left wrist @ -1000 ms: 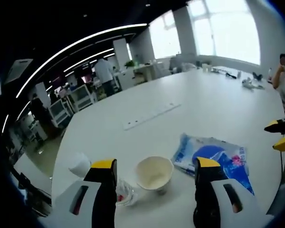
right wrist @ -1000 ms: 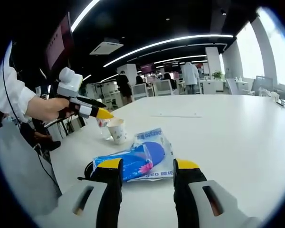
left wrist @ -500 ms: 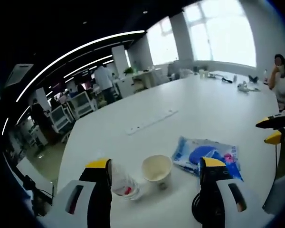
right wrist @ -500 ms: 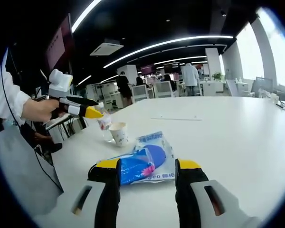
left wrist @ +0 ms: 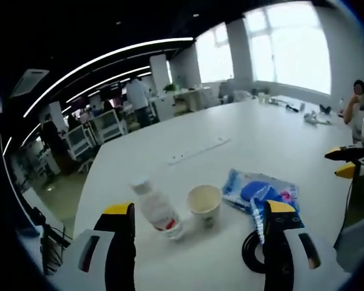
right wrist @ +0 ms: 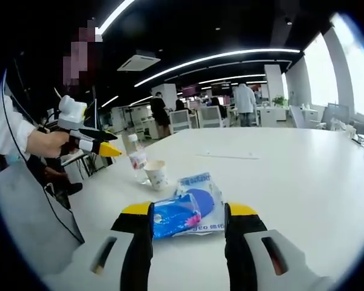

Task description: Arrange the tabletop items into an orderly group along one side of the table until the central work area is clear of visible clutter.

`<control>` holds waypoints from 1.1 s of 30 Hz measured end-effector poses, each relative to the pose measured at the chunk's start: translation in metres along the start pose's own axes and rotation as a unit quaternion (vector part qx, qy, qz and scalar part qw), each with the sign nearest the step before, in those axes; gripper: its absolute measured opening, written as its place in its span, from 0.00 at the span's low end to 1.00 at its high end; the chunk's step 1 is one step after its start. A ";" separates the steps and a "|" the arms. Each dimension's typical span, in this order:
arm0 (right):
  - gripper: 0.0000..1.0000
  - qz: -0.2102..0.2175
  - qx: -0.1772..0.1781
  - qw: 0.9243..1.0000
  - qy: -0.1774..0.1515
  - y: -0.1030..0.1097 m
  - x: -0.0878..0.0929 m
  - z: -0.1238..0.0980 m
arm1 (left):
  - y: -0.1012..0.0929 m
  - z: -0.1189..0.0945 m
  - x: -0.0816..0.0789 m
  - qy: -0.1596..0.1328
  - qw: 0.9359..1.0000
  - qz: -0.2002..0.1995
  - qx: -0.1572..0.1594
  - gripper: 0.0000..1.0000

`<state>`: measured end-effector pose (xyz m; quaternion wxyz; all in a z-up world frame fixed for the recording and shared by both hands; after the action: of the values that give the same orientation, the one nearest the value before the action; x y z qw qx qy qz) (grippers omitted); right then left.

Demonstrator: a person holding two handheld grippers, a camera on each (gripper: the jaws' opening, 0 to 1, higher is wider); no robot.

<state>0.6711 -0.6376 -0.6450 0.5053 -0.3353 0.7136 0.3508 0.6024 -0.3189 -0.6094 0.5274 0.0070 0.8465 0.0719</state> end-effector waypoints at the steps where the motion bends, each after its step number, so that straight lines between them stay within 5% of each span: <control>1: 0.43 -0.001 0.000 1.000 0.000 0.000 -0.001 0.000 | -0.002 -0.004 -0.002 0.000 1.000 0.001 0.002 0.84; 16: 0.43 -0.011 -0.009 1.000 0.002 0.006 -0.004 0.000 | -0.006 -0.014 0.006 0.006 1.000 -0.012 0.009 0.81; 33: 0.43 -0.039 0.009 0.999 0.009 0.016 -0.034 -0.004 | -0.054 -0.017 0.041 0.030 0.996 -0.048 0.074 0.76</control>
<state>0.6652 -0.6286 -0.6086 0.5148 -0.3615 0.7079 0.3211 0.5724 -0.3706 -0.6455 0.5023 0.0033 0.8645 -0.0157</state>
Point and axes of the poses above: the point that each gripper's makers call its tool centre point, and the gripper's own axes: z roughly forward along the fingers, y roughly to its left, x roughly out of its underside, the point moved 6 cm from there along -z, roughly backward along the fingers, and after that the axes turned 3 degrees about -y, right-handed, at the moved point
